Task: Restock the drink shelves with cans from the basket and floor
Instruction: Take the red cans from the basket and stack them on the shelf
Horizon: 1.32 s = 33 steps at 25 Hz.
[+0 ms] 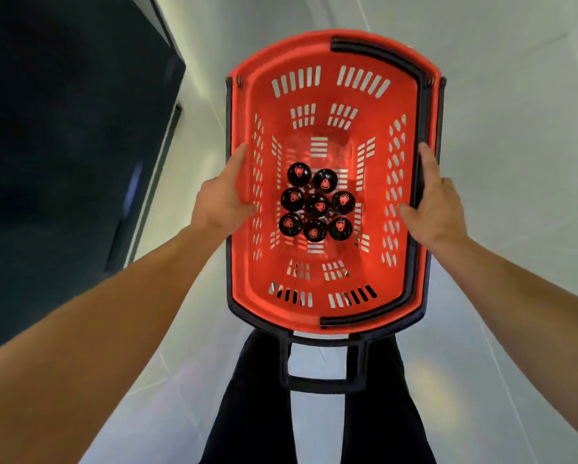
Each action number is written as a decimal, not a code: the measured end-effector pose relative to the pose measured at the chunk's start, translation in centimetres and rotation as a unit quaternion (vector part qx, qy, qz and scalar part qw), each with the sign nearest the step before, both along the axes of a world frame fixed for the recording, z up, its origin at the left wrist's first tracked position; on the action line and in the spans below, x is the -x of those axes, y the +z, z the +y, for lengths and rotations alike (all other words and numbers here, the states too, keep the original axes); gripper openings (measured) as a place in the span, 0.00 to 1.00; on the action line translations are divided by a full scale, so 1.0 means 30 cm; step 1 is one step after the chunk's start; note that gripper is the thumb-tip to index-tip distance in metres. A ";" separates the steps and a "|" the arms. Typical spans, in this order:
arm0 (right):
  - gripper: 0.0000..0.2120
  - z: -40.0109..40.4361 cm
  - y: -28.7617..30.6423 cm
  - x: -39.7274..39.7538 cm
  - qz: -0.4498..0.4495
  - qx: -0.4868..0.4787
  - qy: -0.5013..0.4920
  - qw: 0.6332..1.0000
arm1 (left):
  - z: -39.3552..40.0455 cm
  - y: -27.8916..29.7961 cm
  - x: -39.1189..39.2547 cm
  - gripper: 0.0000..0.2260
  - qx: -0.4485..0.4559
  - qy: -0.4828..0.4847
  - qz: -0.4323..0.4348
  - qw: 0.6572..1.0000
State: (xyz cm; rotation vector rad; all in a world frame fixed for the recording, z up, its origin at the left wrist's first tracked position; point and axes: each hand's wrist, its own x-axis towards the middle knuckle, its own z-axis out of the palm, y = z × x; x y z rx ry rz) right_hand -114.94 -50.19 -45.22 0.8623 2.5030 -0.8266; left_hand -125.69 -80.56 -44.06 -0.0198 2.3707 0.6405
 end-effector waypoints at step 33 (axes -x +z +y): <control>0.45 0.830 0.890 -2.612 0.056 -0.087 -0.669 0.736 | 2.241 0.892 -1.900 0.48 -0.093 -0.755 0.084 0.643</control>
